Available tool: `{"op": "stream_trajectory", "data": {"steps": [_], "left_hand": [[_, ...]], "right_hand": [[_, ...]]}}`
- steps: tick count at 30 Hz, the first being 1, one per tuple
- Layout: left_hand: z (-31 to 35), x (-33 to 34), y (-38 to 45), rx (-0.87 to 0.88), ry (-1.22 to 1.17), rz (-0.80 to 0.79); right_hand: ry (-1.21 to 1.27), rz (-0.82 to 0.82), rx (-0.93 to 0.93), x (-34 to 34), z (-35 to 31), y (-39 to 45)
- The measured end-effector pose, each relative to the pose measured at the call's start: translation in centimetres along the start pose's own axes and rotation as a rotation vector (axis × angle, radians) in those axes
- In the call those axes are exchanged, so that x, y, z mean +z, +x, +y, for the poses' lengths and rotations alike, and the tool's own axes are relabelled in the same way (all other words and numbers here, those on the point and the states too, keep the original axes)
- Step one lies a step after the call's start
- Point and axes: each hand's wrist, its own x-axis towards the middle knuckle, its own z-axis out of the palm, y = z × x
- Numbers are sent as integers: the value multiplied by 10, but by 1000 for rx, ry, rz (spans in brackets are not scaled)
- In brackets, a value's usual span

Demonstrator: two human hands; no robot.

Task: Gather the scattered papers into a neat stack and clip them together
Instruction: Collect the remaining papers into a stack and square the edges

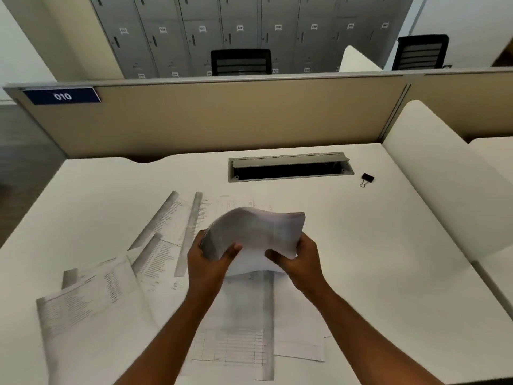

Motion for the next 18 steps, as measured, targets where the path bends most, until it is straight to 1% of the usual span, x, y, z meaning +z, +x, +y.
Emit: {"op": "stream_trajectory", "data": {"steps": [1, 4, 7, 8, 10, 13, 16, 18], "left_hand": [[0, 2, -1, -3, 15, -5], [-1, 1, 2, 42, 26, 23], [-4, 1, 0, 46, 17, 8], [-5, 2, -3, 45, 15, 13], [-5, 3, -5, 2, 1, 45], [-1, 6, -12, 10, 55, 37], [-1, 8, -14, -7, 40, 62], [-2, 7, -14, -34, 52, 71]], "right_hand": [[-11, -17, -7, 2, 1, 0], [53, 36, -10, 0, 1, 6], [69, -14, -1, -3, -2, 10], [82, -2, 4, -3, -2, 9], [120, 39, 13, -5, -1, 10], [78, -10, 33, -1, 0, 5], [96, 11, 36, 3, 1, 2], [64, -18, 19, 2, -2, 2]]}}
